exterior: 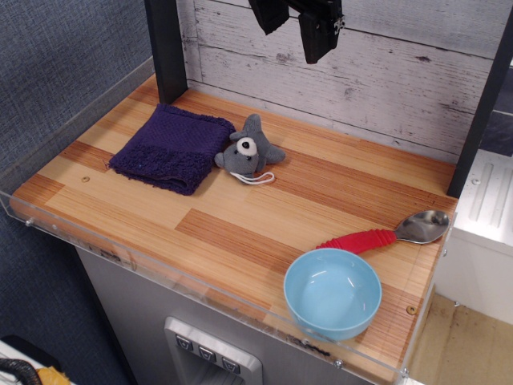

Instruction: Put the bear beside the red spoon.

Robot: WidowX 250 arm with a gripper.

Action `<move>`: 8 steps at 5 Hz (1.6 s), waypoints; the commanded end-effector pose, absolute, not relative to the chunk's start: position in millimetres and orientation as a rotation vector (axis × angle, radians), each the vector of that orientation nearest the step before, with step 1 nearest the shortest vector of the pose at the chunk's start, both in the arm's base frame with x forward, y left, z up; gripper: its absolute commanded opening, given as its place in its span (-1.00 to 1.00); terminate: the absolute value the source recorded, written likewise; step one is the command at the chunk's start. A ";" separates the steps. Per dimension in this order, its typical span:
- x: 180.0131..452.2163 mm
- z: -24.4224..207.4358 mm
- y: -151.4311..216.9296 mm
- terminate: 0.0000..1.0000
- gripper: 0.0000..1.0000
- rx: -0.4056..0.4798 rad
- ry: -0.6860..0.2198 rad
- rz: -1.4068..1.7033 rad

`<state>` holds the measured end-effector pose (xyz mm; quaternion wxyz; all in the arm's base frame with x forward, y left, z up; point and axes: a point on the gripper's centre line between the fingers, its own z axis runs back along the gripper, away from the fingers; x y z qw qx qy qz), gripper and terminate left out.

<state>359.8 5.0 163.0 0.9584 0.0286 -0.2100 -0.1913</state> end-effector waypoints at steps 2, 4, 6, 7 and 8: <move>346.7 171.1 15.4 -1.00 1.00 0.074 -0.438 -0.341; 321.8 171.1 58.0 -1.00 1.00 0.089 -0.444 -0.192; 315.4 144.8 79.0 -1.00 1.00 0.090 -0.394 -0.143; 319.9 131.4 79.2 -1.00 1.00 0.089 -0.373 -0.143; 327.3 108.9 75.5 -1.00 1.00 0.085 -0.345 -0.137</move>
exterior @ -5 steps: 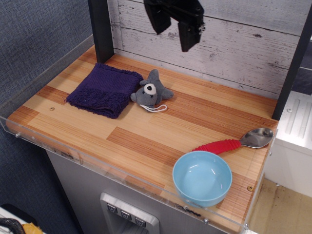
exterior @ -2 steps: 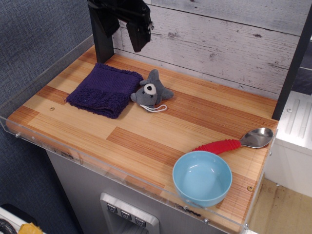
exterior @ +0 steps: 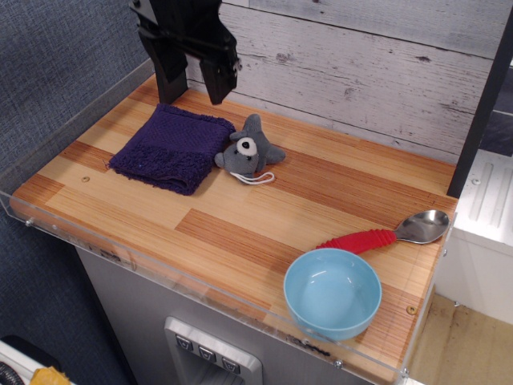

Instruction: Put the bear beside the red spoon.

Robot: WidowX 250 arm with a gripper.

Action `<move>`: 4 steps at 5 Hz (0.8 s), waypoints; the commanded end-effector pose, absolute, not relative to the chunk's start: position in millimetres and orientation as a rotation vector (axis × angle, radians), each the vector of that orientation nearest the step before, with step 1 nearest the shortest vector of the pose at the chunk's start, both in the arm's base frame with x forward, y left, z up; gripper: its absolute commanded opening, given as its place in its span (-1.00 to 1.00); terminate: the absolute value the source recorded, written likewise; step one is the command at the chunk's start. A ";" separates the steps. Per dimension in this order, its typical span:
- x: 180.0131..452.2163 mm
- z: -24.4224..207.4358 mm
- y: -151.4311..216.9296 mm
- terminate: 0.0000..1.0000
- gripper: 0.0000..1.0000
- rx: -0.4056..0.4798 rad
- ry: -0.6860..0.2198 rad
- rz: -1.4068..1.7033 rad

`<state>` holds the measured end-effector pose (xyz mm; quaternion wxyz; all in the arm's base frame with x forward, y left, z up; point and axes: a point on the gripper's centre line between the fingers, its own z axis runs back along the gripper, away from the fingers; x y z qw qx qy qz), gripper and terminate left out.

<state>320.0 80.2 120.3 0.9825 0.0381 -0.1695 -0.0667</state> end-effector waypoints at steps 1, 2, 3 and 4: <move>337.6 86.5 70.8 -1.00 1.00 0.080 -0.319 -0.131; 348.5 69.0 66.8 -1.00 1.00 0.075 -0.301 -0.123; 358.7 48.2 67.2 -1.00 1.00 0.076 -0.275 -0.111; 366.1 32.7 70.3 -1.00 1.00 0.076 -0.257 -0.100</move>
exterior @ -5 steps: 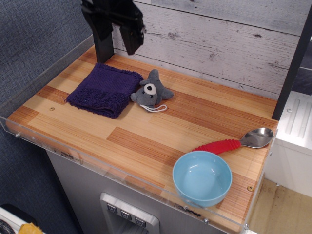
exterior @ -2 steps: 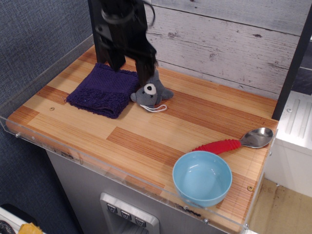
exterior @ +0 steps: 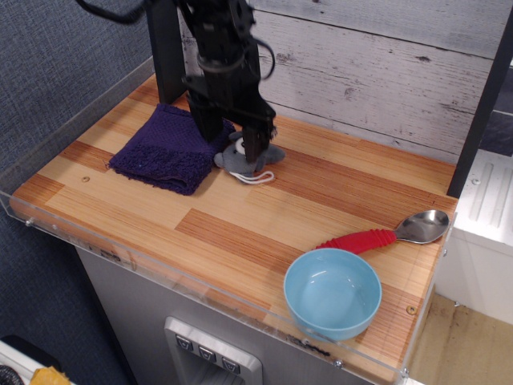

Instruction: Put the bear beside the red spoon.

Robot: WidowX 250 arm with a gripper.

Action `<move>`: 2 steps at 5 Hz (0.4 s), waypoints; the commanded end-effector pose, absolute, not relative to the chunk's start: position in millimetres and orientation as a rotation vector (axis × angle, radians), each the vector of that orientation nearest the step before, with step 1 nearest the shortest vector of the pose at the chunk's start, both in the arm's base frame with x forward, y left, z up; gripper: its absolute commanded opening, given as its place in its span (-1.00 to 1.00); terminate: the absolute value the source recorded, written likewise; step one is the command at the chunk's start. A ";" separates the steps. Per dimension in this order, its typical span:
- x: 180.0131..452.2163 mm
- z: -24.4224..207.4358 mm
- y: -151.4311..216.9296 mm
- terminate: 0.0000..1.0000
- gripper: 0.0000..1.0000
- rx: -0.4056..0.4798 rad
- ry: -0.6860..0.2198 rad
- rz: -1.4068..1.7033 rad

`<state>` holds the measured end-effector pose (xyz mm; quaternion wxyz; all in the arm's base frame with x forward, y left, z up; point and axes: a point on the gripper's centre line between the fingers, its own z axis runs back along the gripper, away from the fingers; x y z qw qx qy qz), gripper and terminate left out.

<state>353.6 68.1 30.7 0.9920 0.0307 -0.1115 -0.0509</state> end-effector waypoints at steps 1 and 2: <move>368.9 23.9 70.9 -1.00 1.00 0.079 -0.247 -0.106; 366.8 22.9 71.3 -1.00 -1.00 0.090 -0.256 -0.097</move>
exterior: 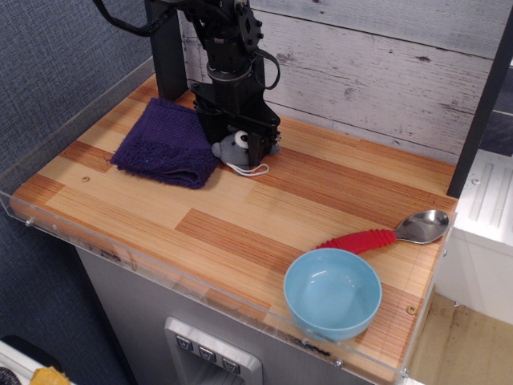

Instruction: Put the bear beside the red spoon.

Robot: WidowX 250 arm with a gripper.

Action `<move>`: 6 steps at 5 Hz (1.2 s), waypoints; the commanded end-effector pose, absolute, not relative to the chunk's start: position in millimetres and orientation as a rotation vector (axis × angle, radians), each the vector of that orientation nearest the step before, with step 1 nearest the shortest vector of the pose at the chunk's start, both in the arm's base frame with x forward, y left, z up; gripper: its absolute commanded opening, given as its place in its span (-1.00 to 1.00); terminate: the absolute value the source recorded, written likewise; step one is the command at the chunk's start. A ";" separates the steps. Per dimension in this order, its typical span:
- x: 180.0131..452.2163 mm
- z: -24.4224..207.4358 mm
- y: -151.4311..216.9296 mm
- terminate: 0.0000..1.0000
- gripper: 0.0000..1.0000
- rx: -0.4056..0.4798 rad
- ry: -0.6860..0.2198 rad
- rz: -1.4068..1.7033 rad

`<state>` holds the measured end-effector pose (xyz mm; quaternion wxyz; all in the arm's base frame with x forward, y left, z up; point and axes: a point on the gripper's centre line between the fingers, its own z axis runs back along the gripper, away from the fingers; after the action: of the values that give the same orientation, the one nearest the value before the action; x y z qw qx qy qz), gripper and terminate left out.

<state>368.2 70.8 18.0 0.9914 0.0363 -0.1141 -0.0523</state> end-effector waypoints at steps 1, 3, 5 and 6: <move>364.7 25.0 69.4 -1.00 -1.00 0.091 -0.258 -0.103; 359.6 42.6 72.5 -1.00 -1.00 0.091 -0.303 -0.090; 358.7 97.4 70.9 -1.00 -1.00 0.137 -0.421 -0.071; 356.0 120.8 69.9 -1.00 -1.00 0.158 -0.470 -0.062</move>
<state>357.9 71.1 104.4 0.9748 0.0706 -0.2098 -0.0294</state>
